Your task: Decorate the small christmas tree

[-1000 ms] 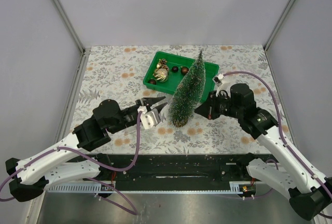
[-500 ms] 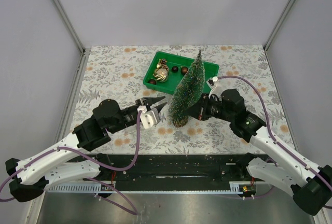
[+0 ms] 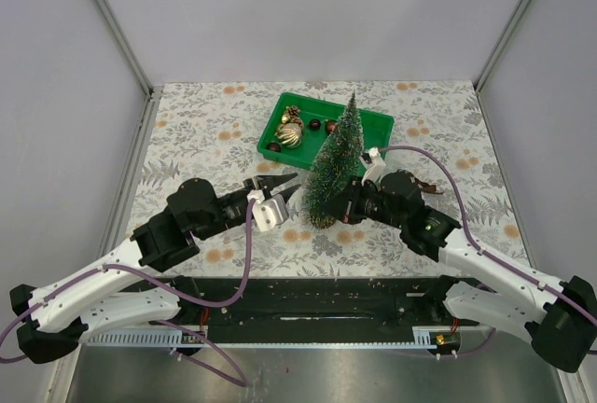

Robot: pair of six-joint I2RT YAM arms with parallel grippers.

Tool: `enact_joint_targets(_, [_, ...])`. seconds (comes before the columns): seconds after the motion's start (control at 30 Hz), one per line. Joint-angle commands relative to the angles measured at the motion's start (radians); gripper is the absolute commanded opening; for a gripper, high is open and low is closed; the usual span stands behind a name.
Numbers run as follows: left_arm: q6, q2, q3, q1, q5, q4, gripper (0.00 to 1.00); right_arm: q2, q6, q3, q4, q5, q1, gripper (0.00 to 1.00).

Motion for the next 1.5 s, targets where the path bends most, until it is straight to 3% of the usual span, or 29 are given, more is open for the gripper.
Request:
enact_joint_targets(0.0, [-0.009, 0.001, 0.012, 0.005, 0.024, 0.040, 0.28, -0.005, 0.029, -0.042, 0.099, 0.112, 0.036, 0.00])
enact_joint_targets(0.33, [-0.008, -0.006, 0.005, 0.005, 0.021, 0.040, 0.28, 0.009, 0.052, -0.087, 0.186, 0.166, 0.061, 0.04])
enact_joint_targets(0.63, [-0.014, -0.016, 0.004, 0.012, 0.031, 0.040, 0.29, 0.046, 0.081, -0.094, 0.228, 0.176, 0.085, 0.16])
enact_joint_targets(0.9, [-0.018, -0.032, -0.007, 0.021, 0.026, 0.040, 0.31, -0.023, 0.069, -0.078, 0.094, 0.181, 0.131, 0.44])
enact_joint_targets(1.2, [-0.069, -0.039, 0.007, 0.055, -0.003, 0.041, 0.32, -0.219, 0.082, -0.064, -0.126, 0.184, 0.171, 0.52])
enact_joint_targets(1.47, [-0.178, -0.015, 0.050, 0.081, -0.049, 0.041, 0.60, -0.308, 0.006, 0.094, -0.381, 0.100, 0.173, 0.61])
